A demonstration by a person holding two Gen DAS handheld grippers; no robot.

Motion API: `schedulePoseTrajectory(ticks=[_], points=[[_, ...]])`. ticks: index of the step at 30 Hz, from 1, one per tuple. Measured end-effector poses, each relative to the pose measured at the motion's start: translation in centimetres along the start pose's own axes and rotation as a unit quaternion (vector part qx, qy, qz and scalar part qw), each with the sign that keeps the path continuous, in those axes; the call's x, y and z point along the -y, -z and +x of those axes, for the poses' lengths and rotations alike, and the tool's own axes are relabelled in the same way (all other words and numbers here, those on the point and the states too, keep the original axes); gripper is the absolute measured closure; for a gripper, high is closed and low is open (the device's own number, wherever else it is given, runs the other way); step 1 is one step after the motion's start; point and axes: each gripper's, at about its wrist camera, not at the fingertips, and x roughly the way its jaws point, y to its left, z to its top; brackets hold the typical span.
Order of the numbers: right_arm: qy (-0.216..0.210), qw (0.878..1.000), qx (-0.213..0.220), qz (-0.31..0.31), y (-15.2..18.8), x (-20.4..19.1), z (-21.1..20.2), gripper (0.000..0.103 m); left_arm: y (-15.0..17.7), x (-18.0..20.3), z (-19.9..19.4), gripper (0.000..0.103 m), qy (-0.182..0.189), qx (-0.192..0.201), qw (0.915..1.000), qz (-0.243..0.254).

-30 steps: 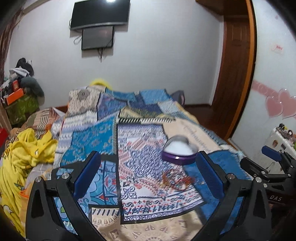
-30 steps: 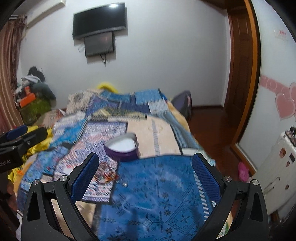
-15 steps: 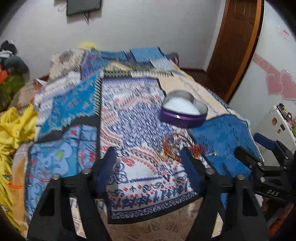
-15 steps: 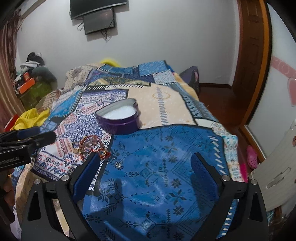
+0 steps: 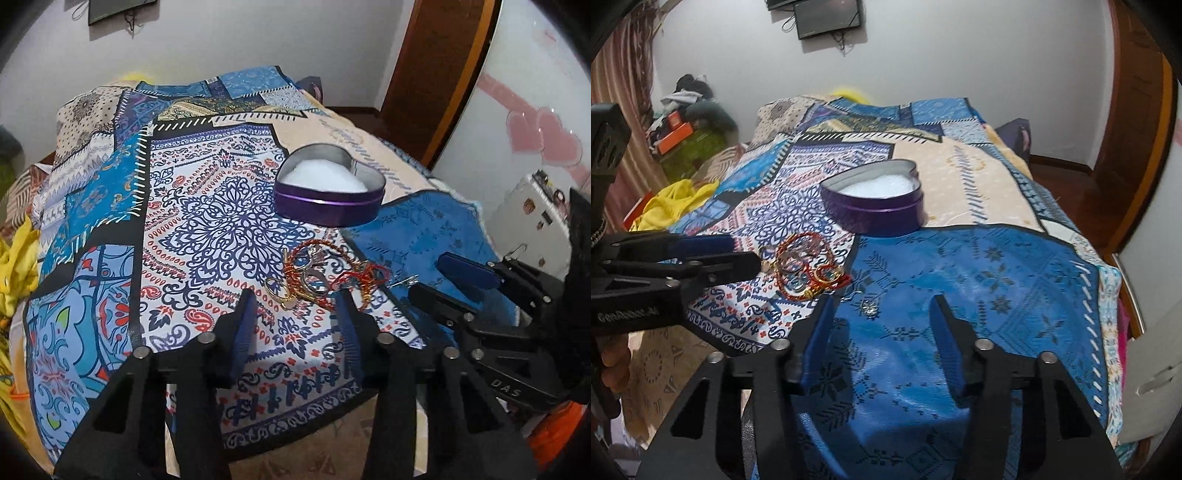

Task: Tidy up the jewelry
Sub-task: 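Move both tools down toward the jewelry pile beside the purple tin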

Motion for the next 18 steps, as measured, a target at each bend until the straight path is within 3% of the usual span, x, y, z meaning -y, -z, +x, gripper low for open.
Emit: schedulePoseTrajectory(ticks=[2, 14, 18], points=[[-0.009, 1.0, -0.004, 0.0, 0.0, 0.0, 0.2, 0.064, -0.1, -0.1, 0.4, 0.065, -0.003, -0.007, 1.0, 0.003], [-0.031, 0.999, -0.016, -0.007, 0.1, -0.3, 1.6, 0.077, 0.1, -1.0, 2.1, 0.069, 0.024, -0.021, 0.9994, 0.012], [-0.029, 0.999, -0.019, -0.011, 0.0, -0.4, 1.8, 0.082, -0.3, -1.2, 2.4, 0.077, 0.023, -0.021, 0.9994, 0.012]])
